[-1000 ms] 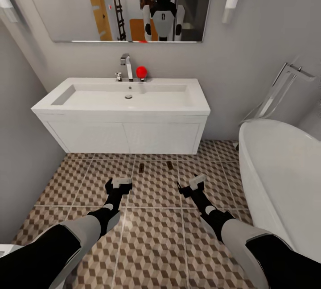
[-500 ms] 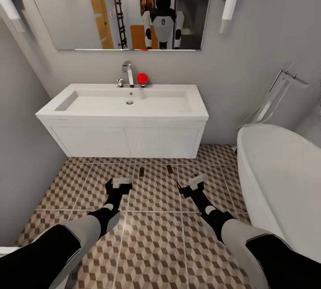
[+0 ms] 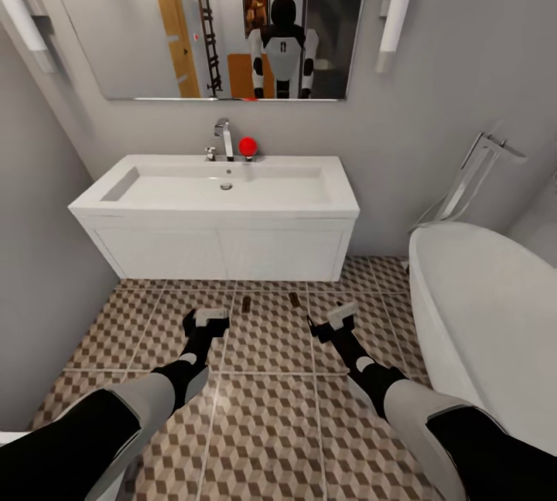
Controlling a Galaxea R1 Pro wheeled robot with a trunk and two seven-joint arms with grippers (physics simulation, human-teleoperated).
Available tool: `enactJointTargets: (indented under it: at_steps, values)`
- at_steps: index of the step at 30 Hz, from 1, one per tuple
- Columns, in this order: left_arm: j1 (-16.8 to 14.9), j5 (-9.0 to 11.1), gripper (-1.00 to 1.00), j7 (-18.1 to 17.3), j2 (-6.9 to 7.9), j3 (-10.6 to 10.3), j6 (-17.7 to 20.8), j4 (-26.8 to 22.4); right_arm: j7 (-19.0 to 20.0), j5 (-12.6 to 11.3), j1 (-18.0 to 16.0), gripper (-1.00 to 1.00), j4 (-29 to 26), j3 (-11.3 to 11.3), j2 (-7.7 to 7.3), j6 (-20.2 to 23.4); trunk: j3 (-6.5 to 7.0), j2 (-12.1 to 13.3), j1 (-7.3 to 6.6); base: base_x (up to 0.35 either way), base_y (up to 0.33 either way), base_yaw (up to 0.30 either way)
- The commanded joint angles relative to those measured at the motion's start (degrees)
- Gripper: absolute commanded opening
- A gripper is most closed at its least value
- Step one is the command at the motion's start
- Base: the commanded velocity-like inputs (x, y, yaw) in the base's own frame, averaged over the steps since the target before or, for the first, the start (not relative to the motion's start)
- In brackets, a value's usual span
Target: Take the four mousetraps from the cabinet in the bathroom and place them on the bathroom floor. Make sure all four end up on the same floor surface, and ensure that at least two of them are either under or directly next to the same bathroom sink.
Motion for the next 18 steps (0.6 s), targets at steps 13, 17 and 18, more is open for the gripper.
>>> enactJointTargets:
  at_steps: [13,17,18]
  values:
    - [-0.08,0.10,1.00,0.26,-0.06,-0.47,-0.26,0.23,-0.28,0.57,-0.05,1.00,0.07,-0.11,0.01,-0.17,3.33,5.19,-2.85,0.000,0.000,0.000]
    - [-0.08,0.10,1.00,0.26,-0.06,-0.47,-0.20,0.23,-0.28,0.55,-0.05,1.00,0.07,-0.11,0.01,-0.14,4.36,6.80,-3.73,0.000,0.000,0.000]
    - [-0.08,0.10,1.00,0.26,-0.06,-0.47,-0.19,0.23,-0.28,0.56,-0.05,1.00,0.07,-0.11,0.01,-0.14,4.61,7.20,-3.95,0.000,0.000,0.000]
